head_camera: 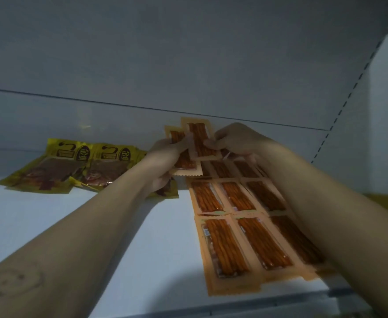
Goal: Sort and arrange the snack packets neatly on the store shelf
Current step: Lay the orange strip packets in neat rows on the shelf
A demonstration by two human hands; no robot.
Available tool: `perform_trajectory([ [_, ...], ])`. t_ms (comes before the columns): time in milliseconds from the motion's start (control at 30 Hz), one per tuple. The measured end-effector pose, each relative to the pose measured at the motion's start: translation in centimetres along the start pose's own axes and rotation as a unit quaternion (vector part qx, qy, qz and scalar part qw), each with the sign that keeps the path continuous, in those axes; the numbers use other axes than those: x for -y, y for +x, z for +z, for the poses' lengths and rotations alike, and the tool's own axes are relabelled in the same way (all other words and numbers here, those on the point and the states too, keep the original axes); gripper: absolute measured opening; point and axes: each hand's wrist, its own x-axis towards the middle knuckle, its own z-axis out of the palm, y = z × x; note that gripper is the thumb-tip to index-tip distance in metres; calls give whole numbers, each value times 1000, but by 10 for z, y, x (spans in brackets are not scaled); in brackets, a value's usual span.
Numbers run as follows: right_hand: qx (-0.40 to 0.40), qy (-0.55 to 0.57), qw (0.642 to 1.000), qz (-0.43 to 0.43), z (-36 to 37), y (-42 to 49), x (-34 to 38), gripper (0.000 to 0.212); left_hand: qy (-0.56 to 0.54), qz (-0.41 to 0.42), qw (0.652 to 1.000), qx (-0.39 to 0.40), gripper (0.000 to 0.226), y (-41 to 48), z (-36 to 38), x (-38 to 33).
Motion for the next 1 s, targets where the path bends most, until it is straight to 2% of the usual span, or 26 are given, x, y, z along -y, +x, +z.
perform_trajectory([
  [100, -68, 24, 996, 47, -20, 0, -19, 29, 30, -17, 999, 23, 19, -1, 2, 0],
  [300, -52, -97, 989, 99, -15, 2, -50, 39, 70, -33, 997, 8, 14, 0, 10, 12],
  [433, -67, -100, 987, 107, -7, 7, -60, 41, 43, -23, 999, 23, 10, 0, 7, 13],
  [667, -62, -219, 964, 139, 1, 16, -65, 42, 29, -27, 998, 42, 27, -2, 12, 9],
  [767, -97, -271, 947, 143, 3, 12, -64, 38, 17, -15, 998, 52, 31, -5, 14, 9],
  [800, -123, -269, 947, 128, 2, 10, -60, 36, 8, -8, 999, 53, 30, -4, 14, 9],
  [867, -158, -153, 972, 85, -3, 3, -49, 43, -3, 9, 999, 40, 29, -4, 15, 10],
  [900, -135, -64, 986, 74, -6, -2, -41, 48, -8, 19, 999, 28, 29, -3, 16, 10],
  [933, -78, 9, 994, 70, -9, -10, -32, 48, -14, 28, 999, 18, 29, -2, 17, 10],
  [1000, 38, 53, 997, 46, -10, -22, -24, 32, -34, 35, 999, 13, 27, -2, 22, 8],
])
